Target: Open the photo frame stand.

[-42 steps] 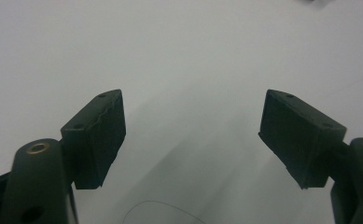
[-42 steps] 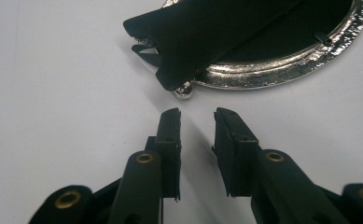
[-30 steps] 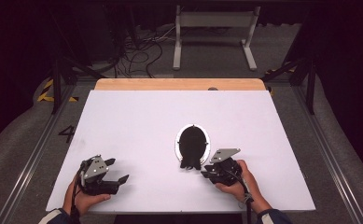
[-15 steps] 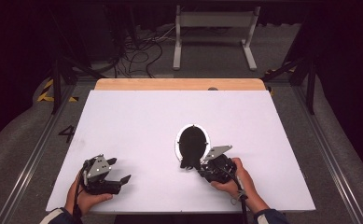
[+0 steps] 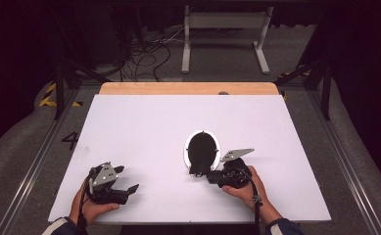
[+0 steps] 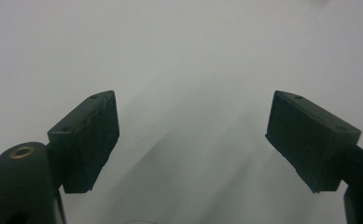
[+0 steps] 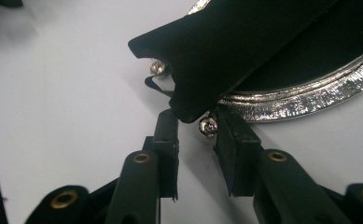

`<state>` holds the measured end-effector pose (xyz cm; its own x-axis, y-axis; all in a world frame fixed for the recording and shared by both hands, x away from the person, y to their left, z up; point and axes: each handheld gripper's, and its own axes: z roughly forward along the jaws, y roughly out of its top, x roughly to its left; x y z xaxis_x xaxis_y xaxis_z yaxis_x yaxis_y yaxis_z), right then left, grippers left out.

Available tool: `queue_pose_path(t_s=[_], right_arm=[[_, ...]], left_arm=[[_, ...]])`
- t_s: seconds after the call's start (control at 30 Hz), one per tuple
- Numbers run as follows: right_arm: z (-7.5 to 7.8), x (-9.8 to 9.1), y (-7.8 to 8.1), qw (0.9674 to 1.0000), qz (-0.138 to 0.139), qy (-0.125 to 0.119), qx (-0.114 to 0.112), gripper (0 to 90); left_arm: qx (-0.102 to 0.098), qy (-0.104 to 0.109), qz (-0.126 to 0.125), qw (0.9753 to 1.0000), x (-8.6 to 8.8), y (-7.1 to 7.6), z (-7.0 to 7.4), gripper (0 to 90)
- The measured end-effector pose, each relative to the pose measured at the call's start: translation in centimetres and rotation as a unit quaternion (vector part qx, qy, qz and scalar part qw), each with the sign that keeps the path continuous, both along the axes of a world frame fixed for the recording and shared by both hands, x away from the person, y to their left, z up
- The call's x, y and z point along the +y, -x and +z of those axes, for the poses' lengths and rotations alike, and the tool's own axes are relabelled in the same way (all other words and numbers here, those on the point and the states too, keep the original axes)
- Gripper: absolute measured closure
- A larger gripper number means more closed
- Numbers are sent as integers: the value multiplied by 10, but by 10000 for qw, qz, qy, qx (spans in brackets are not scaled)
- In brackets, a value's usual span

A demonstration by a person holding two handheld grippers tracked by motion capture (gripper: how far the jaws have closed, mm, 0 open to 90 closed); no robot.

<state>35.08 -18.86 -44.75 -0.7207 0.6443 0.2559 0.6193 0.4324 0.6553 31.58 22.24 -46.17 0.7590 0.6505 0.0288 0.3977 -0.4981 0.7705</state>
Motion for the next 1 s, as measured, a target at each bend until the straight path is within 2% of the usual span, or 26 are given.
queue_pose_path(t_s=[0.03, 0.07, 0.1, 0.13, 0.17, 0.2, 0.23, 0.33, 0.37, 0.4, 0.53, 0.77, 0.93, 0.97, 1.0], right_arm=[[0, 0, 0, 10000, 0, 0, 0, 688], [-2, -4, -3, 9991, -90, -346, 233, 687], [-3, -5, -4, 9985, -108, -452, 287, 688], [-3, -5, -4, 9985, -108, -452, 287, 688], [-6, -9, -7, 9955, -180, -769, 529, 674], [-6, -9, -7, 9955, -180, -769, 529, 674], [-7, -10, -8, 9941, -197, -871, 614, 666], [-10, -16, -13, 9884, -252, -1213, 878, 607], [-11, -17, -16, 9852, -288, -1357, 1006, 585], [-11, -17, -16, 9852, -288, -1357, 1006, 585], [-15, -16, -21, 9772, -288, -1688, 1257, 557], [-15, -16, -24, 9793, -278, -1622, 1181, 504], [-18, -19, -29, 9696, -529, -1907, 1437, 522], [-19, -18, -31, 9658, -609, -2012, 1518, 520], [-21, -19, -32, 9603, -665, -2168, 1625, 528]], left_arm=[[0, 0, 0, 10000, 0, 0, 0, 175], [11, -31, -23, 10000, -1, 0, 0, 175], [20, -38, -39, 10000, -1, 0, -1, 176], [20, -38, -39, 10000, -1, 0, -1, 176], [44, -44, -46, 10000, -2, 0, -1, 175], [44, -44, -46, 10000, -2, 0, -1, 175], [46, -55, -34, 10000, -3, 0, -1, 175], [88, -79, -82, 9999, -4, -1, -2, 175], [91, -145, -102, 9998, -6, -2, -3, 175], [91, -145, -102, 9998, -6, -2, -3, 174], [119, -189, -129, 9997, -9, -2, -4, 174], [149, -254, -169, 9994, -10, -3, -5, 174], [108, -265, -197, 9994, -15, -7, -5, 169], [100, -249, -194, 9995, -16, -9, -4, 169], [72, -243, -197, 9995, -18, -12, -4, 169]])
